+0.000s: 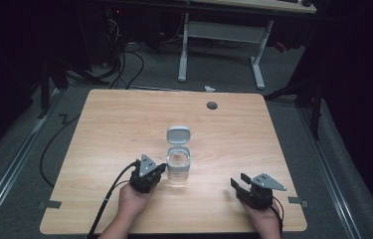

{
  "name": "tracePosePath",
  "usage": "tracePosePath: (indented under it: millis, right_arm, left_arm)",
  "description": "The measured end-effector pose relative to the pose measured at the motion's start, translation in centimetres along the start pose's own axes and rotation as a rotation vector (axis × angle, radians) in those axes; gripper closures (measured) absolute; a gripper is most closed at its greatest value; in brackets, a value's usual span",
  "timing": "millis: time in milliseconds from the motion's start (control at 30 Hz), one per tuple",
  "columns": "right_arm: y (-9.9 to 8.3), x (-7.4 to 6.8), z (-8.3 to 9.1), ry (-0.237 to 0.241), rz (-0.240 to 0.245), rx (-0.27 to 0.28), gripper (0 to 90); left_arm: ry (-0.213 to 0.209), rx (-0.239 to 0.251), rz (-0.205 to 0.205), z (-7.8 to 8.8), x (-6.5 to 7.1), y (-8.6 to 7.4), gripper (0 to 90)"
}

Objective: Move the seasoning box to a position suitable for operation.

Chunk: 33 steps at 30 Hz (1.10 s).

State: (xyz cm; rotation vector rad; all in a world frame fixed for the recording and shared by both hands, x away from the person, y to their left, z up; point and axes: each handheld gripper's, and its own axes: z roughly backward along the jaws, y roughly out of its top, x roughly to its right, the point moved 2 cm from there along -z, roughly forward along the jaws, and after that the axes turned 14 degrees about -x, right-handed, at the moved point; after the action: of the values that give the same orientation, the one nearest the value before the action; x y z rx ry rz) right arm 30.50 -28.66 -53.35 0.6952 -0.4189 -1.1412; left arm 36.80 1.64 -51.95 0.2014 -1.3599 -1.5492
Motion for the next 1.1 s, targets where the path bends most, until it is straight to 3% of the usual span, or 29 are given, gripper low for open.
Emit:
tracePosePath:
  millis: [300,433,467,633,767,1100]
  right_arm:
    - [0.1,-0.2,-0.3,0.0,0.009,-0.007,51.5]
    - [0.0,-0.3,-0.3,0.004,0.013,-0.009,51.6]
    - [0.0,-0.4,-0.3,0.002,0.016,-0.009,51.6]
    - [0.1,-0.3,-0.2,0.001,0.006,-0.005,51.6]
    - [0.1,-0.4,-0.2,0.001,0.014,-0.004,51.6]
    - [0.2,-0.7,-0.2,0.013,0.014,0.002,56.0]
  left_arm:
    - [-0.001,-0.005,-0.015,0.3,0.2,-0.5,90.0]
    - [-0.018,0.003,0.019,1.2,0.5,-0.7,88.7]
    - [-0.047,-0.013,0.022,1.8,1.4,-1.5,90.0]
    - [-0.081,-0.054,-0.005,1.5,3.0,-2.9,90.0]
    - [-0.055,-0.054,0.003,0.4,2.8,-2.9,90.0]
    - [-0.03,-0.029,0.002,0.4,1.9,-2.4,90.0]
